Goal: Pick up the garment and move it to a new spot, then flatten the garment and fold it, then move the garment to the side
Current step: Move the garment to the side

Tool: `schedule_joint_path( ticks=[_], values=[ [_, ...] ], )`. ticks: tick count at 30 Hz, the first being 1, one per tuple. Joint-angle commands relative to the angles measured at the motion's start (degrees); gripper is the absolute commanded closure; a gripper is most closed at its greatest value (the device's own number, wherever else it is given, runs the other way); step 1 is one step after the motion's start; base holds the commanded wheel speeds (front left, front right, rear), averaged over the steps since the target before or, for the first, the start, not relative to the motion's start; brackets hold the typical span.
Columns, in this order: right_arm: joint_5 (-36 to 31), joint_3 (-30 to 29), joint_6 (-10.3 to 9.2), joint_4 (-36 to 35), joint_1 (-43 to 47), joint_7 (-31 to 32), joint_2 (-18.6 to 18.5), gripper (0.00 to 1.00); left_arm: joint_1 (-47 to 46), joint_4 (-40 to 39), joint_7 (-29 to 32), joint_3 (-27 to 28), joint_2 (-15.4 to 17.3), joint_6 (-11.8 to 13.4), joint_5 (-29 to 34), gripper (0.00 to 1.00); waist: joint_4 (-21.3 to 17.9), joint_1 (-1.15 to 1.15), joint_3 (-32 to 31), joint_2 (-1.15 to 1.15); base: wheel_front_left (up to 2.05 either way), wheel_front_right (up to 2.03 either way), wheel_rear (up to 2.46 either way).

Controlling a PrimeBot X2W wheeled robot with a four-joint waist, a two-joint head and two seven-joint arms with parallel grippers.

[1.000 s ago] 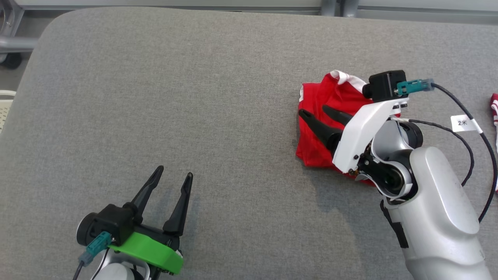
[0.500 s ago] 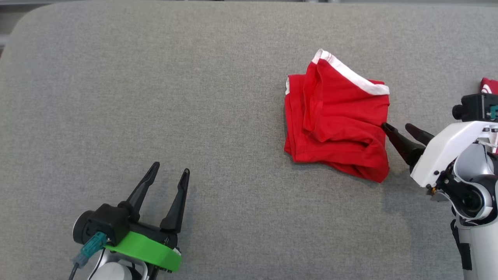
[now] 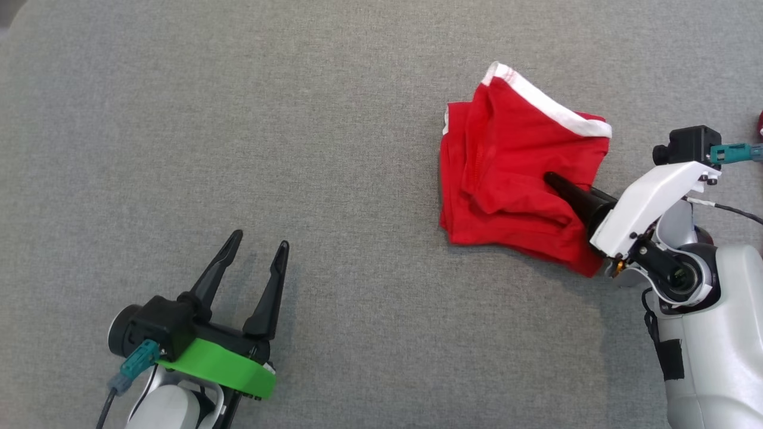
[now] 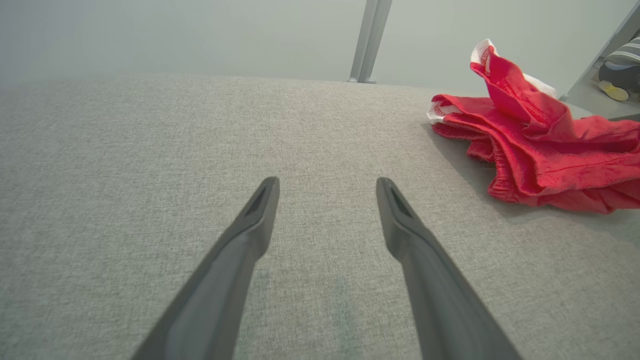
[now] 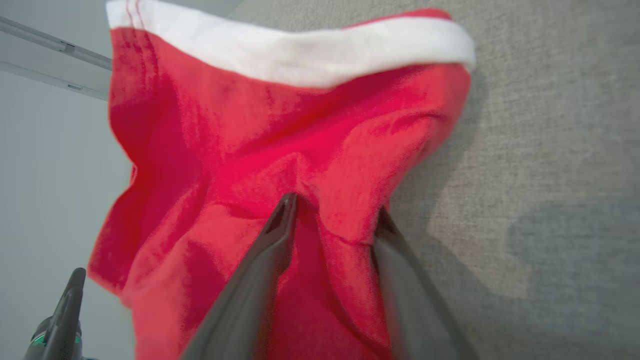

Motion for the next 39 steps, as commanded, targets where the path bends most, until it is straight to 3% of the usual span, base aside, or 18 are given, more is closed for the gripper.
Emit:
schedule_joint_path(
  ticks=[1,6,10,16,22,29,39],
  values=[
    [0.64,0.52,0.03,0.00,-0.16,-0.58,0.04,1.00,0.19,0.13,-0.16,0.44,-0.15,0.11,0.57,0.00,-1.00,0.00,-0.94,0.35,0.00,0.00,0.00],
    [3.95,3.21,0.02,-2.33,1.43,-2.45,-1.50,1.00,1.98,-0.62,-0.16,1.33,0.22,0.31,0.91,0.00,-5.34,0.00,-3.42,0.35,0.00,0.00,0.00],
    [5.31,3.45,0.02,-5.65,2.71,-0.89,-4.99,1.00,2.66,-1.84,-0.16,1.73,0.70,0.54,1.31,0.00,-9.75,0.00,-5.00,0.35,0.00,0.00,0.00],
    [3.36,-1.29,0.02,-7.76,3.83,3.93,-11.06,1.00,1.97,-4.22,0.34,1.32,1.43,0.74,1.85,0.00,-14.60,0.00,-4.47,0.35,0.00,0.00,0.00],
    [-1.81,-5.00,0.02,-8.43,1.80,5.82,-14.78,1.00,1.38,-6.27,1.24,1.37,2.22,1.09,1.84,0.00,-16.96,0.00,-2.61,0.35,0.00,0.00,0.00],
    [-10.35,-3.48,0.02,-5.00,-3.62,6.16,-18.28,1.00,-0.27,-7.26,2.27,0.68,2.57,0.75,2.00,0.00,-17.67,0.00,0.21,0.35,0.00,0.00,0.00],
    [-19.84,-1.99,0.01,0.96,-11.23,7.21,-24.66,1.00,-3.24,-6.23,2.26,-0.84,1.36,0.01,1.70,0.00,-13.88,0.00,3.71,0.35,0.00,0.00,0.00]
  ],
)
